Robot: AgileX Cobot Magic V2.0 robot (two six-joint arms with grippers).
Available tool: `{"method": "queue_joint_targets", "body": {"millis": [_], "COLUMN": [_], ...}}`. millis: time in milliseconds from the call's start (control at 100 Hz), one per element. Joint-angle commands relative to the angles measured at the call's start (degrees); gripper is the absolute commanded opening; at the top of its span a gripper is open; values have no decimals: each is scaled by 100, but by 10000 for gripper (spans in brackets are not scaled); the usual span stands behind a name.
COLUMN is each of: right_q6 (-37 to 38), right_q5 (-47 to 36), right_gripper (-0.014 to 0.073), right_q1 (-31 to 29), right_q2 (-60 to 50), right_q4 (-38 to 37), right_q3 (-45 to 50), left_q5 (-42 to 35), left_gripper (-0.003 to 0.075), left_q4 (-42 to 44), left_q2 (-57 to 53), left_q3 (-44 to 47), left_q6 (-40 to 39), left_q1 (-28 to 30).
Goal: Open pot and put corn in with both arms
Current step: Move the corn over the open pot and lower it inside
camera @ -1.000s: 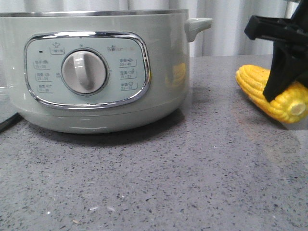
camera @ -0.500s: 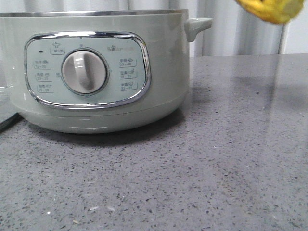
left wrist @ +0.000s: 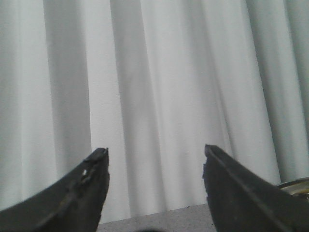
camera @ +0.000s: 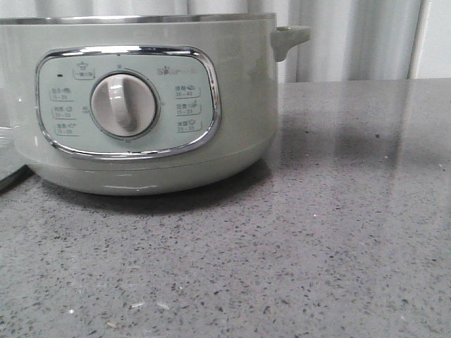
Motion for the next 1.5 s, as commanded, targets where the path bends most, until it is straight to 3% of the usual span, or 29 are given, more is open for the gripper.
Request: {"method": "queue_joint_targets", "body": {"millis": [0,310,510,580,1201,1491], "right_q6": [-115,-243,-382,-382,-382,-405], "right_q5": [-686,-985,-1079,-1121,-1167,-1167], "right_gripper": [-11,2,237,283,284,348], "right_q1": [218,642,653,653,653,653], "right_q2": [-16,446,471,471,471,471], "right_q4": [146,134,134,134,134,134], "right_q3": [-213,-222,-222,-222,-222,-222], "left_q5": [-426,-426,-426,-426,-426,-426], "left_gripper": [387,386,386,386,386,386], "left_q4": [-33,-33,-33,-33,-44,-44], "left_q2": [-1,-1,-1,-1,-1,-1], "left_q3": [-203,-203,-203,-203,-203,-203], "left_q6": [-31,-31,-31,-31,-31,-31], "left_q1": [-43,-43,-43,-43,-43,-43]}}
